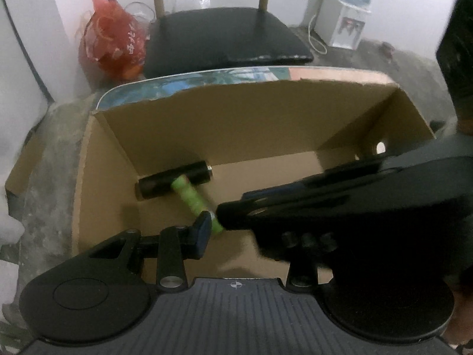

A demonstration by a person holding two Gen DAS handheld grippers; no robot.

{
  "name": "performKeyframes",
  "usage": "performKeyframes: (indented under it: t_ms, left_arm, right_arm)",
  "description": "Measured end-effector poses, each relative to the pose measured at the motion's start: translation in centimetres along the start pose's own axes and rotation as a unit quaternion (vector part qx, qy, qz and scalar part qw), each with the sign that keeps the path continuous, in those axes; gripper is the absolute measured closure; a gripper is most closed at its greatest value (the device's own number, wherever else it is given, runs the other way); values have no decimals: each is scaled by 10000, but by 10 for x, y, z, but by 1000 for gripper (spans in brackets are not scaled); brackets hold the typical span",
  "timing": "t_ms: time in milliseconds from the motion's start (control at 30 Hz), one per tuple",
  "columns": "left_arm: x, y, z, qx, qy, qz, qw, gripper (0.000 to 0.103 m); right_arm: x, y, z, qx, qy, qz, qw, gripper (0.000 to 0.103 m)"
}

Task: Organize rigid objects
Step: 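Carry the lip balm tube over the box and open the right gripper, then withdraw the open right gripper from the box back over the table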

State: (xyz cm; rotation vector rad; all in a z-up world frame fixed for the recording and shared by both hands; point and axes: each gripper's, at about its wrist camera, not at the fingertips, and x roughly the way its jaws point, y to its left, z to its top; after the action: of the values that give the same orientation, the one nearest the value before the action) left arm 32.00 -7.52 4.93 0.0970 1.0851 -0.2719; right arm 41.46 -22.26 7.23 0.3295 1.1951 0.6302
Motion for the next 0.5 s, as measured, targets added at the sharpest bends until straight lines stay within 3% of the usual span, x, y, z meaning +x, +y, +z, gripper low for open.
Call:
performKeyframes:
  t_ms: [267, 500]
  left_arm:
    - [-41, -4, -9, 197, -496, 160, 9984, 61]
    - [-91, -6, -34, 283, -1050, 212, 9938, 60]
  right_arm:
    - [-61, -9, -22, 51, -566, 156, 9983, 83]
    - [-125, -5, -66, -19, -1277, 332, 9913, 83]
